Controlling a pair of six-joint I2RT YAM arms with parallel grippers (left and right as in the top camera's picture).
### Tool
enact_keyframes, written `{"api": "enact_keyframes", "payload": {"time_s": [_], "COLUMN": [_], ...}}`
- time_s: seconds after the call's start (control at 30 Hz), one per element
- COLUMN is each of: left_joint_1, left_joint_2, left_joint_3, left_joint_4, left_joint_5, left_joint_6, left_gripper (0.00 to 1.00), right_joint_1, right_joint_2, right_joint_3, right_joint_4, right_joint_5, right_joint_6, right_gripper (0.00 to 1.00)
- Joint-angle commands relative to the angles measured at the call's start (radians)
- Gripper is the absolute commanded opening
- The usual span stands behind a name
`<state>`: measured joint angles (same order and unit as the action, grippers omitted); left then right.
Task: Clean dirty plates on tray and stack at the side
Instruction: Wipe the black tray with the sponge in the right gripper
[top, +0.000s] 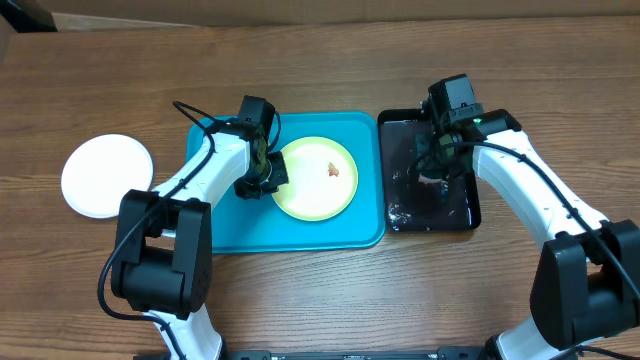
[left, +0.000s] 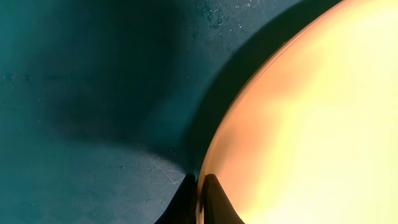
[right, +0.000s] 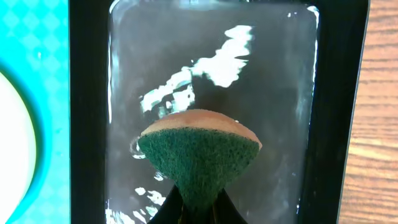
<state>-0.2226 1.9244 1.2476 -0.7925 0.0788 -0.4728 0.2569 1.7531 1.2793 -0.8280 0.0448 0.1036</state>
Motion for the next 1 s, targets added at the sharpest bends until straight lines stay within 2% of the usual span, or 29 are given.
{"api": "enact_keyframes", "payload": {"time_s": [0.0,0.6,0.7,0.97], "left_joint_1": [-0.002,-0.001,-0.001,-0.001], "left_joint_2": [0.018,0.018,0.018,0.018], "left_joint_3": [-0.028,-0.028,-0.028,-0.028], "left_joint_4": [0.001,0.000,0.000,-0.003], "left_joint_5": [-0.008,-0.008,-0.008,-0.008], "left_joint_6": [-0.022,-0.021,-0.021,-0.021], "left_gripper": [0.04,0.04,0.04,0.04], "right_joint_1": [0.004,0.004,0.004,0.004], "right_joint_2": [-0.032,0.013,0.034,0.035], "right_joint_3": [0.015,-0.164,-0.180,-0.180], "right_joint_4": [-0.001,0.168,0.191,0.190], "right_joint_5": [0.010,0.006,-0.005,-0.005], "right_joint_6": [-0.002,0.002,0.001,0.001], "right_gripper": [0.04,0.04,0.19,0.36]}}
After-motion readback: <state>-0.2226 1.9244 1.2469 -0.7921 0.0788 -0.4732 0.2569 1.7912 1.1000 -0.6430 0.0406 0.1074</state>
